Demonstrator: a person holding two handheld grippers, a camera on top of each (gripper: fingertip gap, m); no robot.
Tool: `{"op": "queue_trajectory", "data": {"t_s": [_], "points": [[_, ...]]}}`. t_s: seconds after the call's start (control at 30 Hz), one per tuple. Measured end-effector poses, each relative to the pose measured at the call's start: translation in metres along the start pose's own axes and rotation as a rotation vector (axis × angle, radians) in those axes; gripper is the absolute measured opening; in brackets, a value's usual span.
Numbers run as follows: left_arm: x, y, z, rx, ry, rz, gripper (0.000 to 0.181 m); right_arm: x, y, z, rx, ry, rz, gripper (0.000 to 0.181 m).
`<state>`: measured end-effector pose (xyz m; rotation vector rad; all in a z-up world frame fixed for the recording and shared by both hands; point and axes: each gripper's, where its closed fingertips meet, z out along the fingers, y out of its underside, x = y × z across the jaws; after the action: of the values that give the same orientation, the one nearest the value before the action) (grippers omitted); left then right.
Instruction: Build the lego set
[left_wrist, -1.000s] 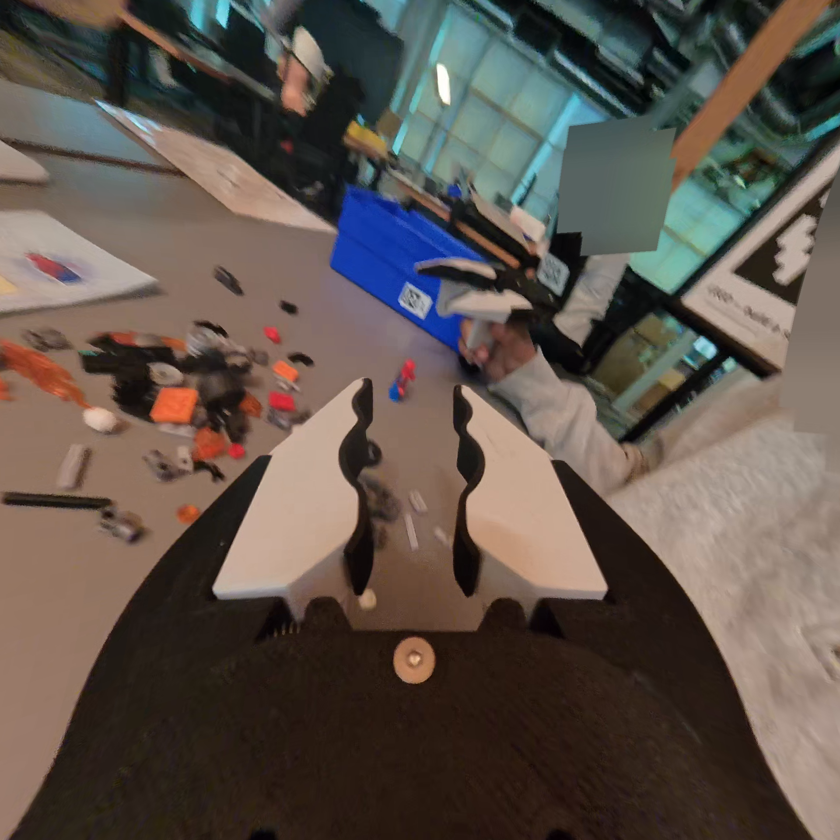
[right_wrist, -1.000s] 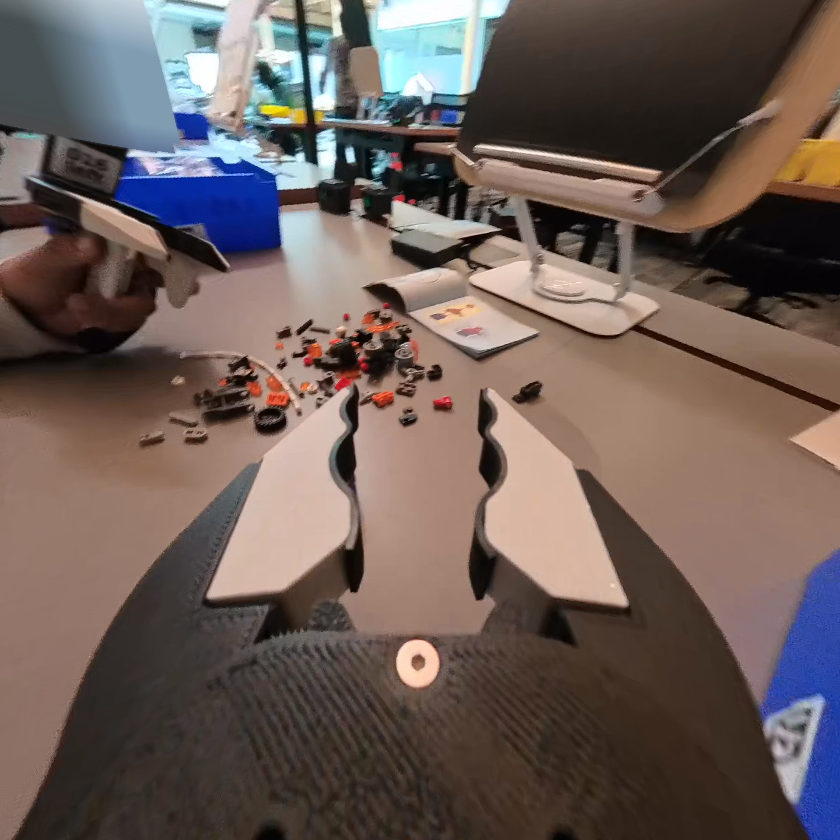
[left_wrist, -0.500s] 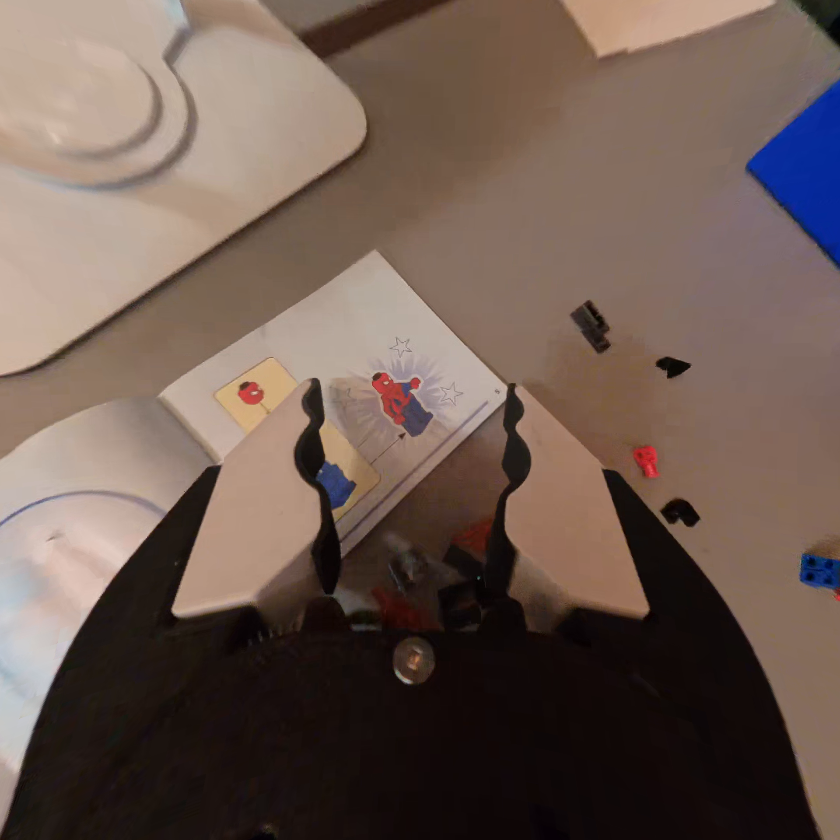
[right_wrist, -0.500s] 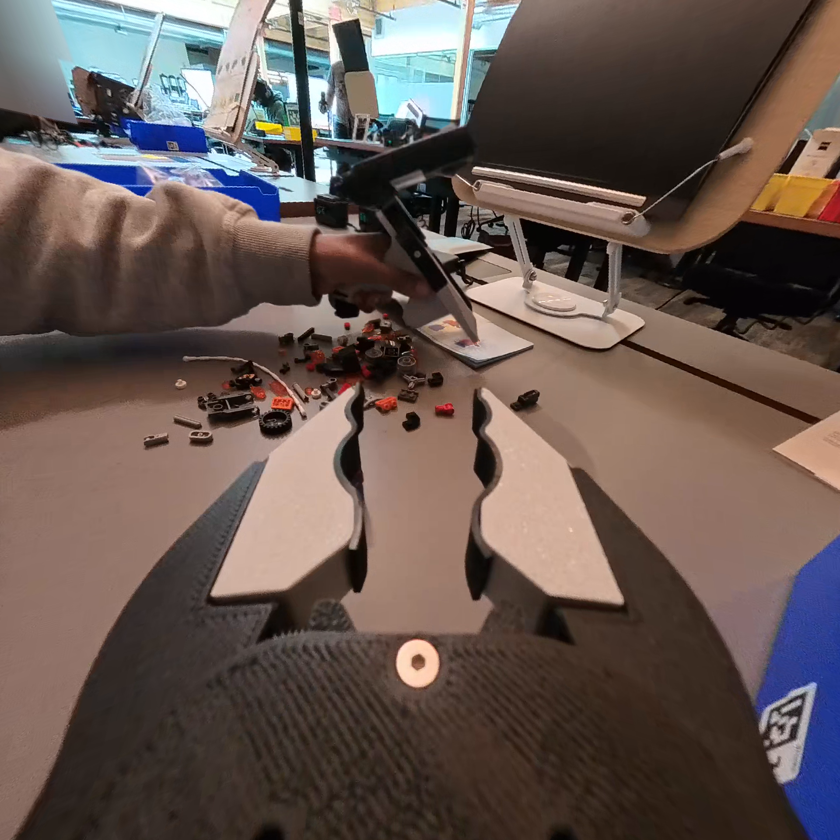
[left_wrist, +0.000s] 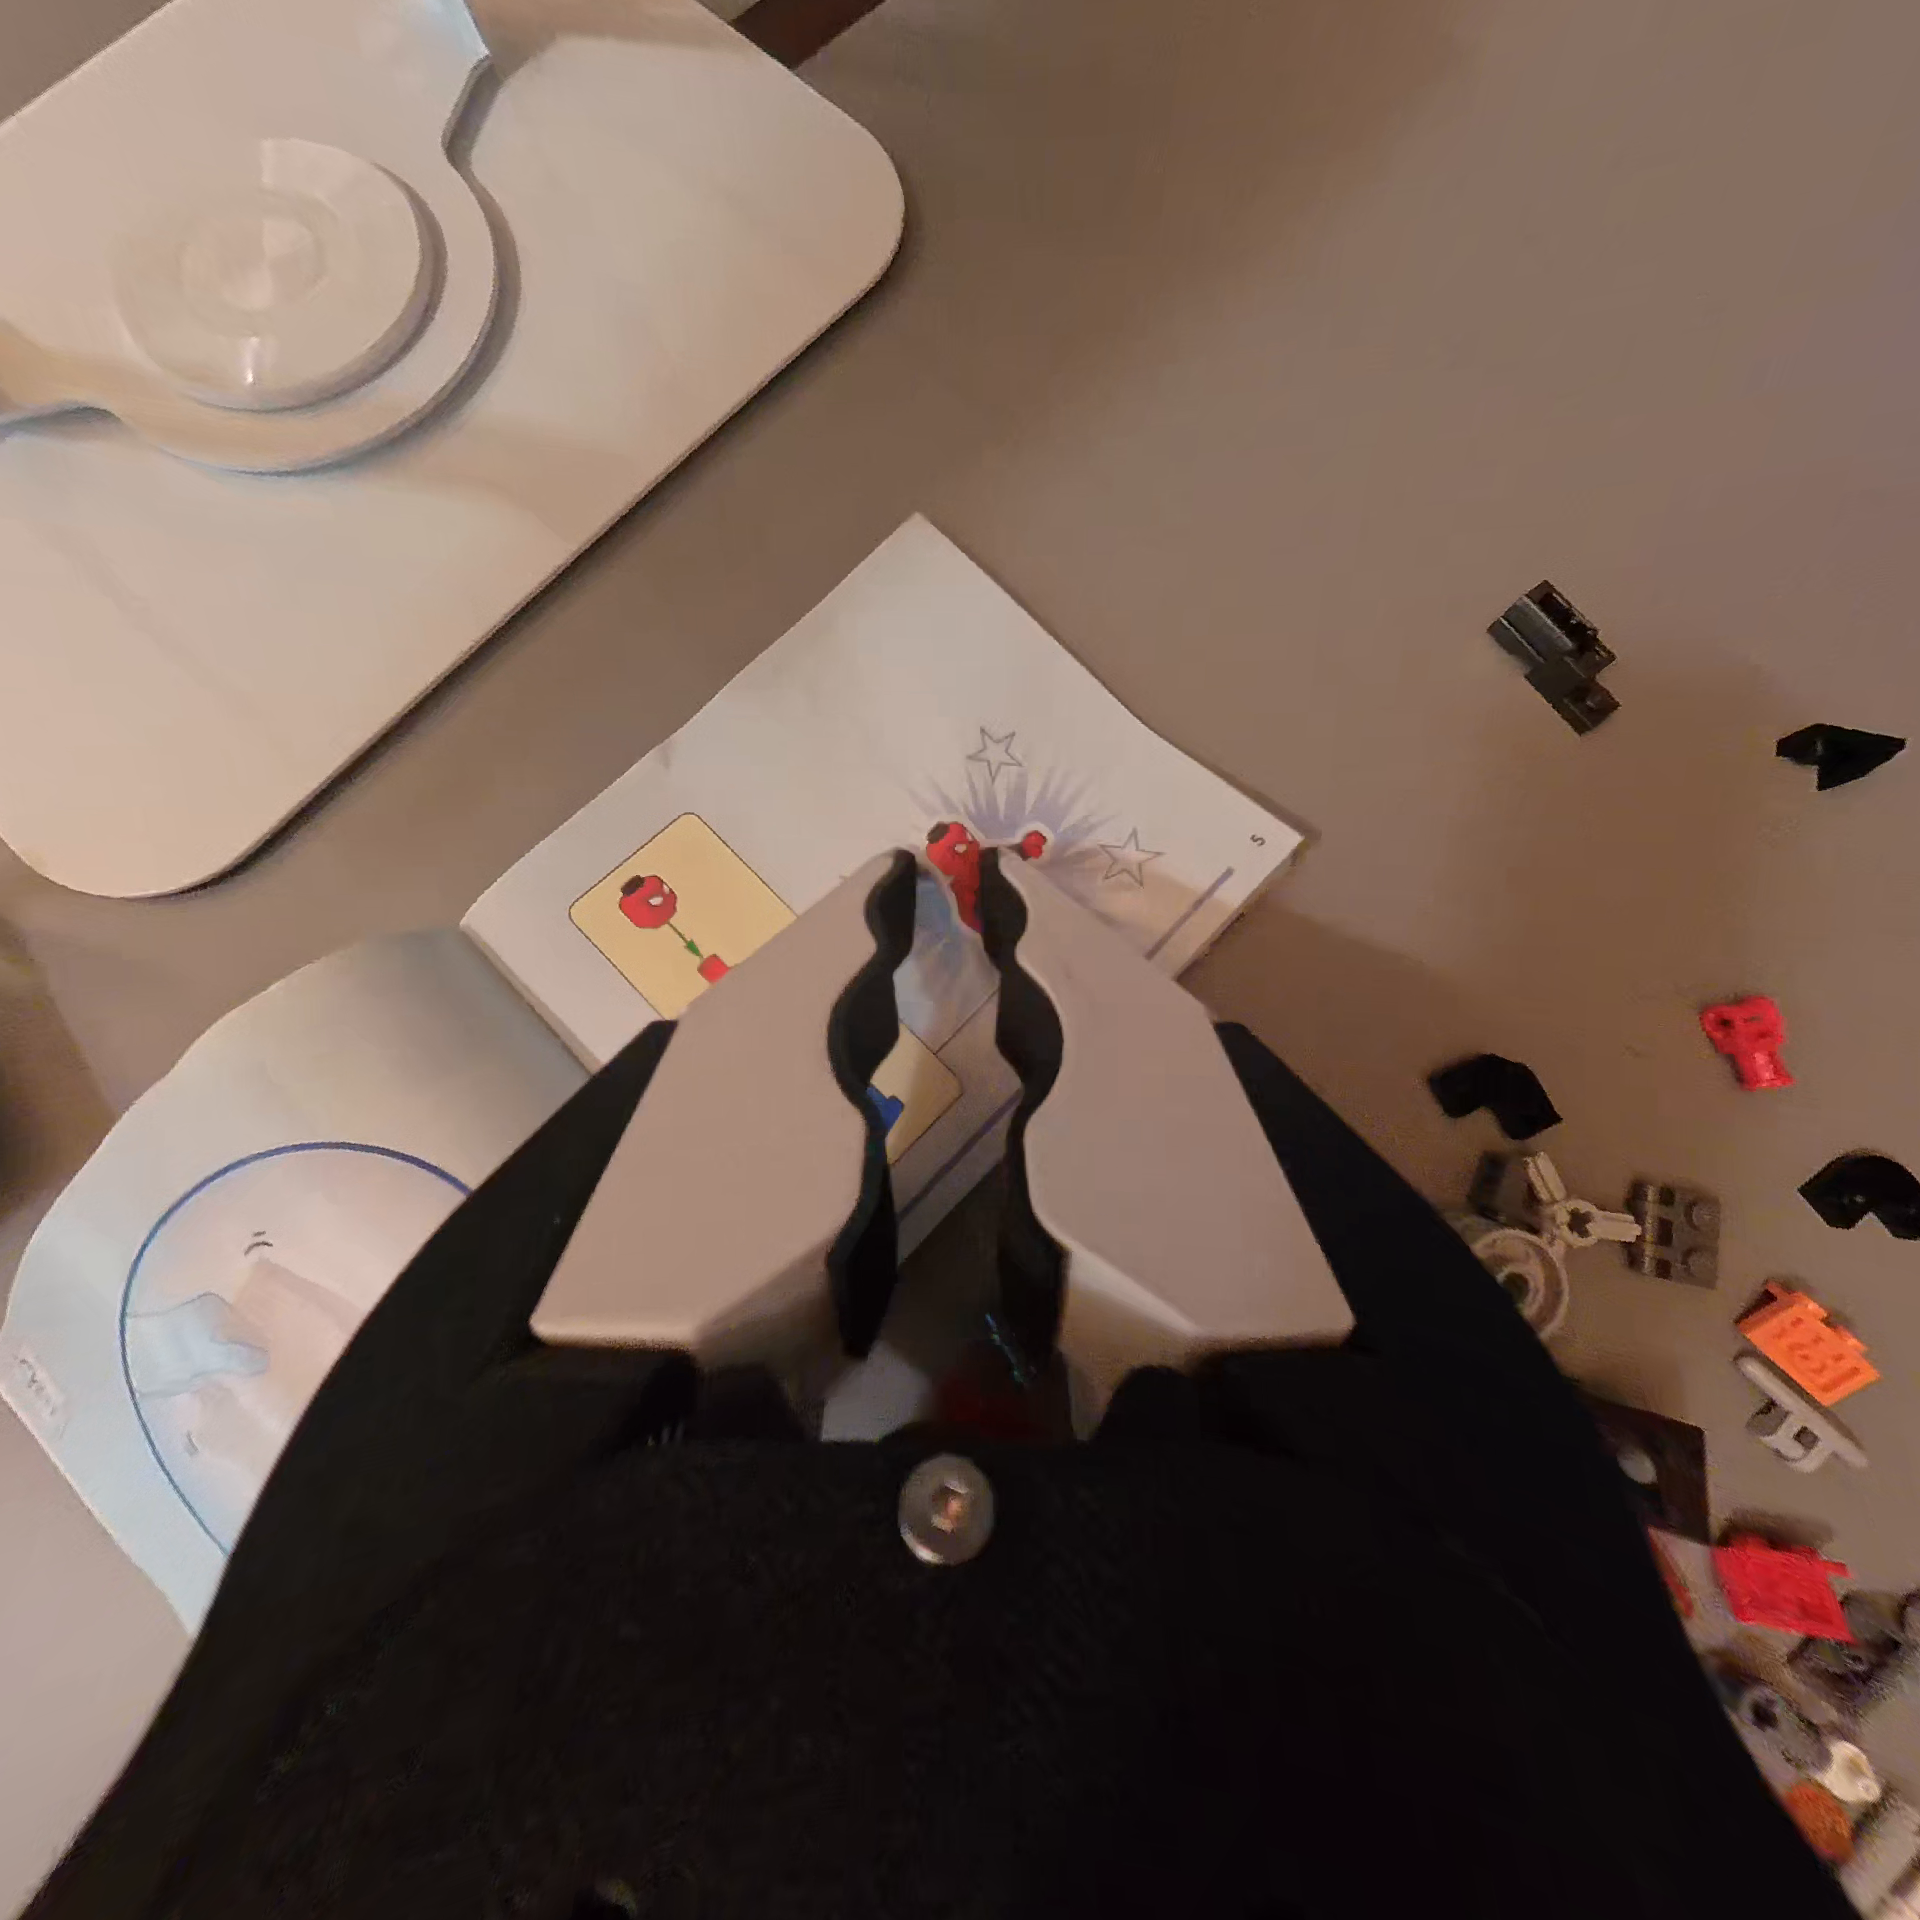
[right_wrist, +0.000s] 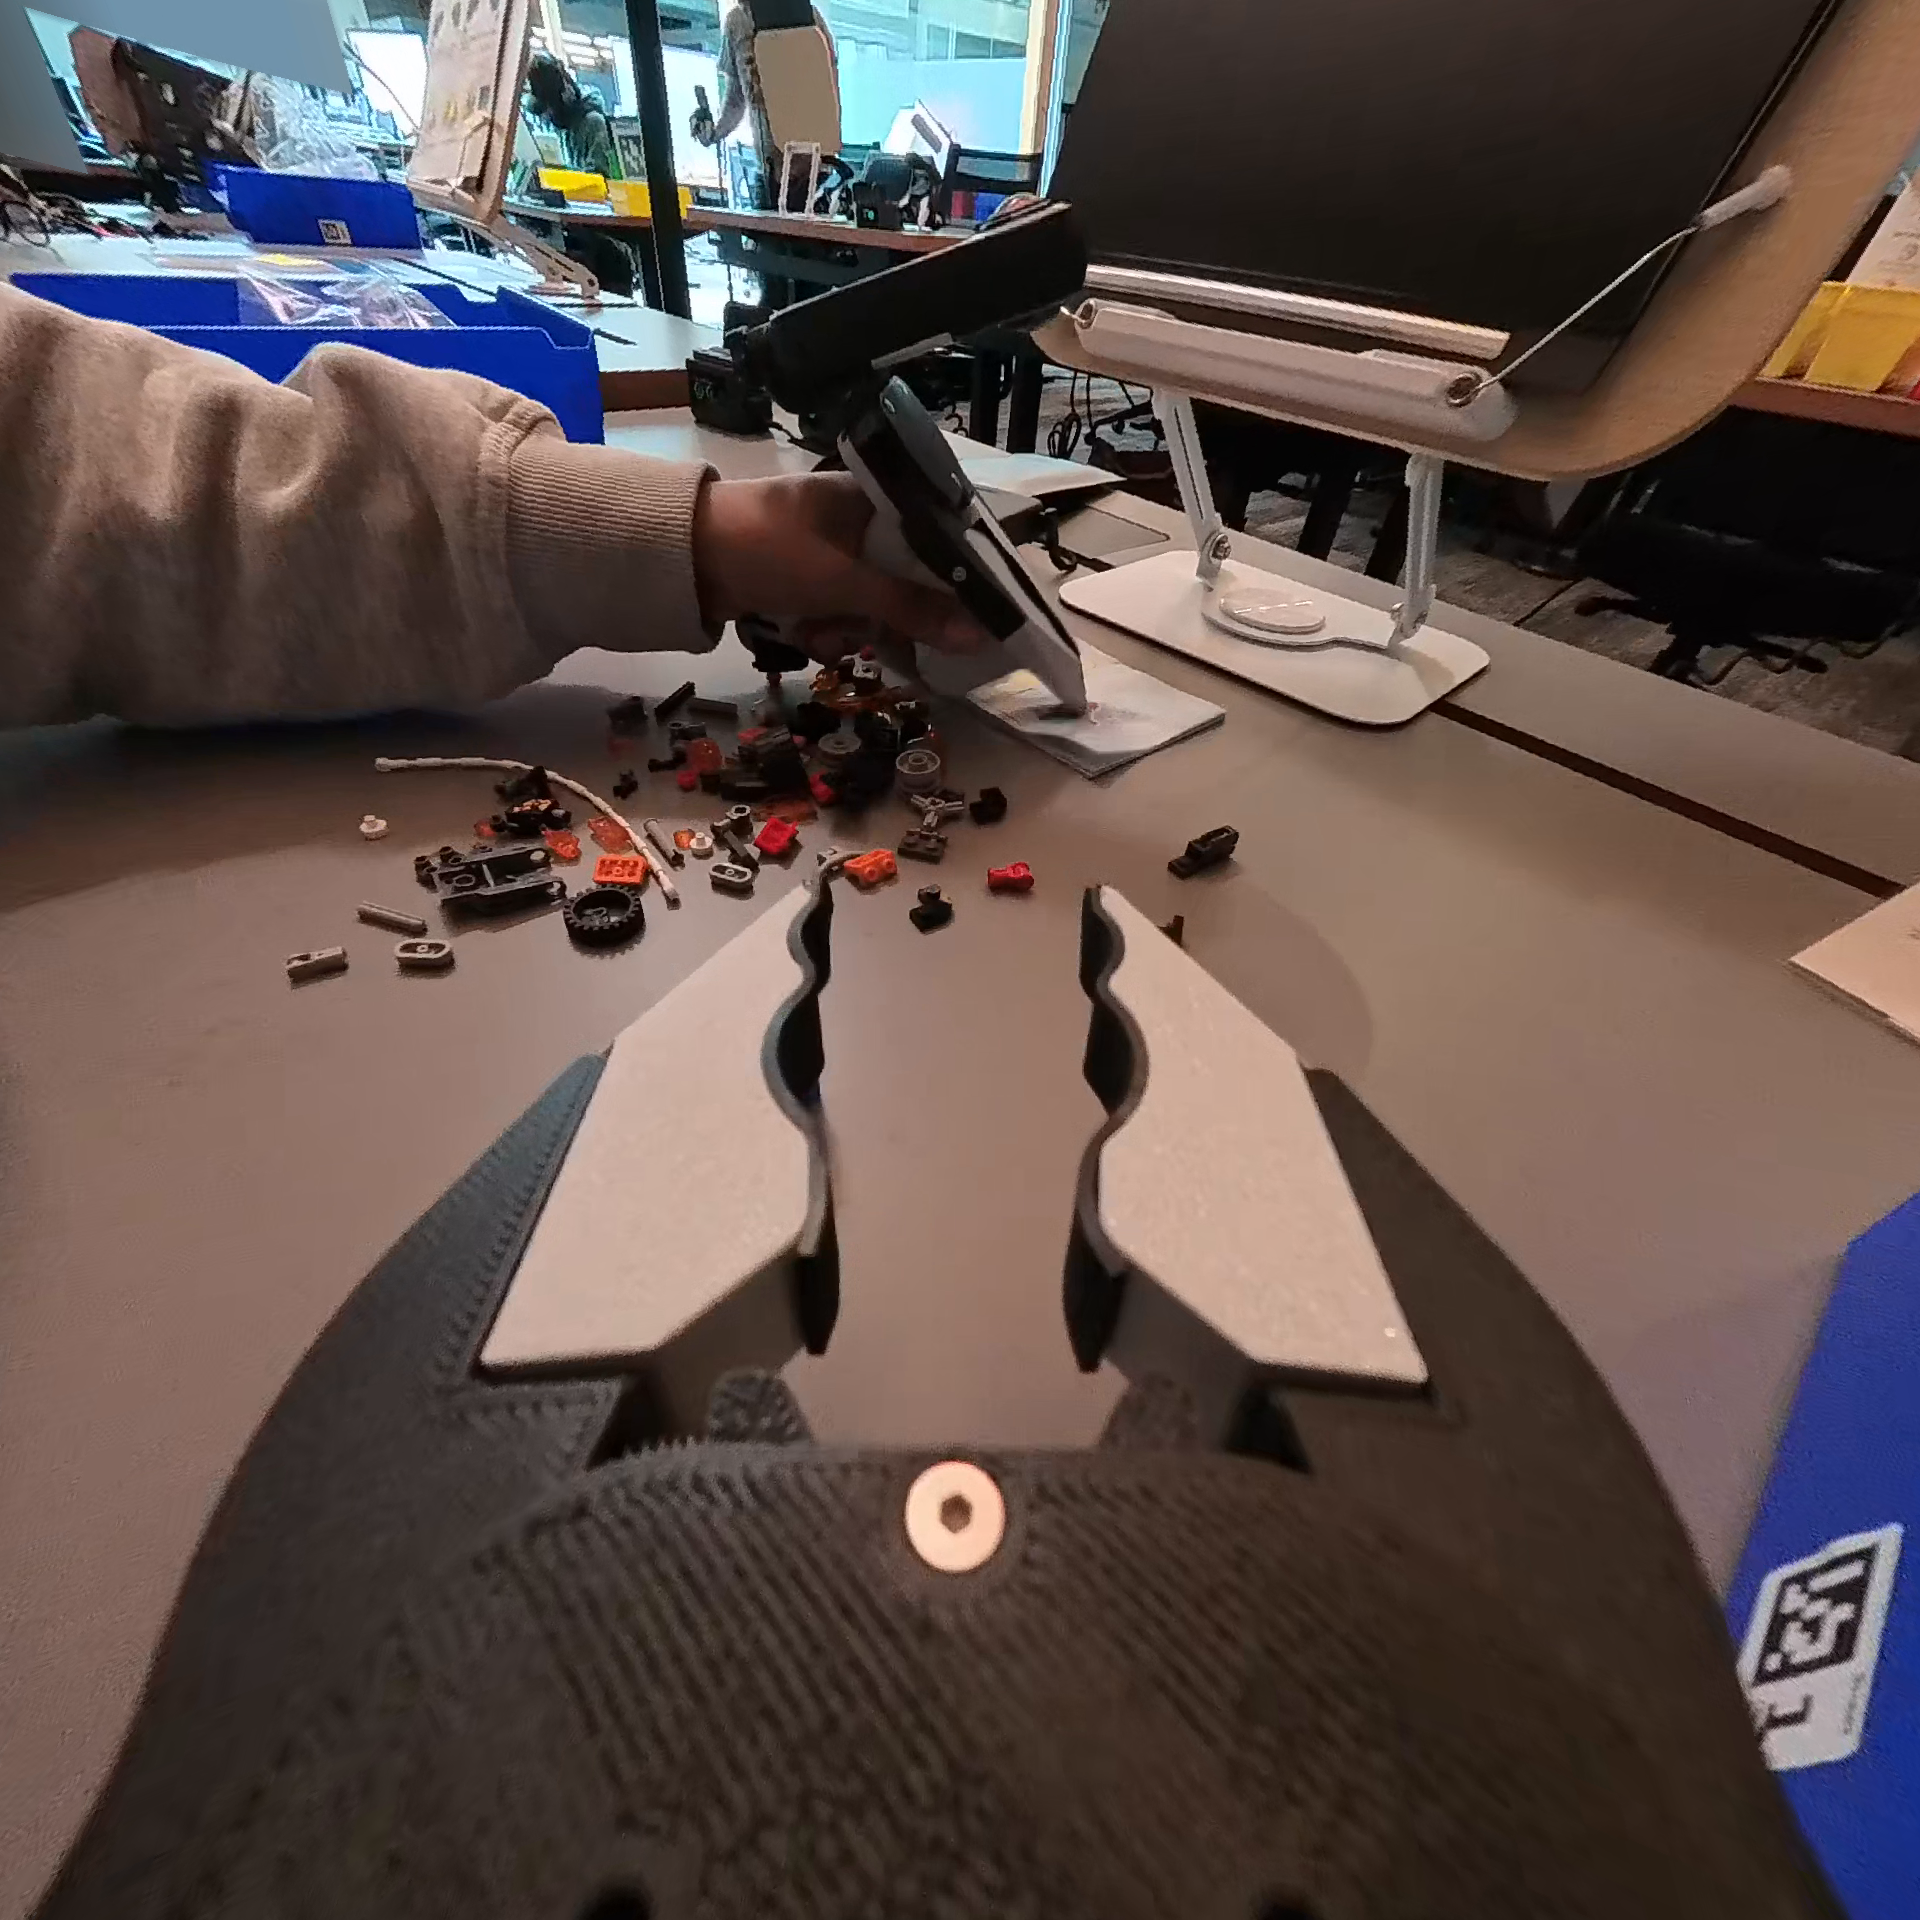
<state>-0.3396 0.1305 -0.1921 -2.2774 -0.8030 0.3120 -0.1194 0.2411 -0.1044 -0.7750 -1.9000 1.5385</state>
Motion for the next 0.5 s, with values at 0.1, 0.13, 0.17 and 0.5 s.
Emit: {"op": "queue_trajectory", "data": {"t_s": [0.1,0.13,0.17,0.5], "points": [[-0.002,0.000,0.000,-0.005,0.001,0.011,0.002,0.001,0.000,0.000,0.000,0.000,0.003,0.047],[-0.002,0.000,0.000,-0.013,0.006,0.008,0.002,0.001,0.000,0.000,0.000,0.001,0.004,0.047],[-0.002,-0.001,0.000,-0.023,0.010,0.002,0.001,0.001,0.001,0.000,-0.002,0.001,0.004,0.048],[0.005,-0.010,0.005,-0.007,-0.095,0.080,0.094,0.001,0.002,0.000,-0.008,0.006,-0.004,0.046]]}}
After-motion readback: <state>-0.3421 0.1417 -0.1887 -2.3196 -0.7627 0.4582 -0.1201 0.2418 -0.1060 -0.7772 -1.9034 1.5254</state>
